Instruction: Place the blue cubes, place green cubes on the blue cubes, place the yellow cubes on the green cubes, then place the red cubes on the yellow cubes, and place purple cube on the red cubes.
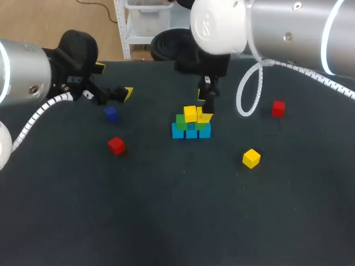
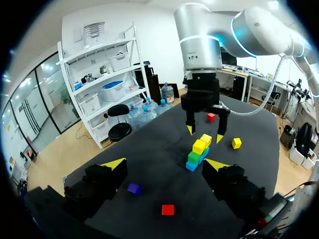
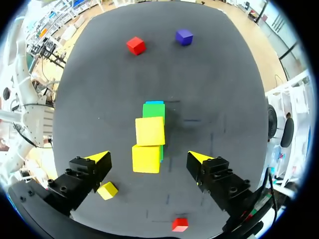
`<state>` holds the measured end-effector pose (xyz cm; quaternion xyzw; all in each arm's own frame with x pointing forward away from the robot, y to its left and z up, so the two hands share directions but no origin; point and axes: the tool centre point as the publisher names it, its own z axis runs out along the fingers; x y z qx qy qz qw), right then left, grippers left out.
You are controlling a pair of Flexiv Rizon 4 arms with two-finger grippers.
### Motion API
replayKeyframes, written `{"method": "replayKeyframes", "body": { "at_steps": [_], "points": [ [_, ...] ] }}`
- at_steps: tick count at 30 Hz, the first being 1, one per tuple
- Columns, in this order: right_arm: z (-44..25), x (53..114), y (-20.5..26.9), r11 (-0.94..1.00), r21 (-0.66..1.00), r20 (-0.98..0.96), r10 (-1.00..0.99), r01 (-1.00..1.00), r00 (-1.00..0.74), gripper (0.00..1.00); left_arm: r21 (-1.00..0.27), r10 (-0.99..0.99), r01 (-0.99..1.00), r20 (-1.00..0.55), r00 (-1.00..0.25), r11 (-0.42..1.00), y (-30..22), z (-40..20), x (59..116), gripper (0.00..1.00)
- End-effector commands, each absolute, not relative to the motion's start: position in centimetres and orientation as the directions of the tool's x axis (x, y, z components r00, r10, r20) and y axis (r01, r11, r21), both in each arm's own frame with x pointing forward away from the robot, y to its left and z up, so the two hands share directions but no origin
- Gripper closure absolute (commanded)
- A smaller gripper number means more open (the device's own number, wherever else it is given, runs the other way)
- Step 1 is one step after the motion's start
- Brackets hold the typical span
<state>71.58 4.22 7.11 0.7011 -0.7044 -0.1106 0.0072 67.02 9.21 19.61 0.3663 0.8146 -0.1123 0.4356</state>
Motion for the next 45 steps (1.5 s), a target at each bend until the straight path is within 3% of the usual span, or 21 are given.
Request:
{"method": "replayKeyframes", "body": {
  "at_steps": [1,13,21,25,36,43,45],
  "points": [
    [9.2,70.9,2.5,0.015,0.162,-0.203,-0.978,-0.987,-0.049,0.0,0.134,0.498,0.697,-0.794,-0.35,0.704,9.3,19.6,67.1,0.0],
    [14.7,69.6,-2.8,0.163,0.06,-0.337,-0.925,-0.985,-0.174,0.0,0.134,0.498,0.697,-0.794,-0.35,0.704,9.3,19.6,67.1,0.0],
    [16.4,69.7,-4.5,0.284,-0.037,-0.535,-0.815,-0.958,-0.221,0.0,0.134,0.498,0.697,-0.794,-0.35,0.704,9.3,19.6,67.1,0.0],
    [17.1,69.0,-4.9,0.267,-0.046,-0.536,-0.82,-0.963,-0.202,0.0,0.134,0.498,0.697,-0.794,-0.35,0.704,9.3,19.6,67.1,0.0],
    [16.9,64.3,-6.5,0.154,-0.123,-0.269,-0.956,-0.98,-0.117,0.0,0.134,0.498,0.697,-0.794,-0.35,0.704,9.3,19.6,67.1,0.0],
    [13.6,60.7,-6.8,0.125,-0.074,-0.418,-0.905,-0.989,-0.083,0.0,0.134,0.498,0.697,-0.794,-0.35,0.704,9.3,19.6,67.1,0.0],
    [12.4,59.9,-7.1,0.032,-0.085,-0.467,-0.884,-0.996,0.011,0.0,0.134,0.498,0.697,-0.794,-0.35,0.704,9.3,19.6,67.1,0.0]
  ]
}}
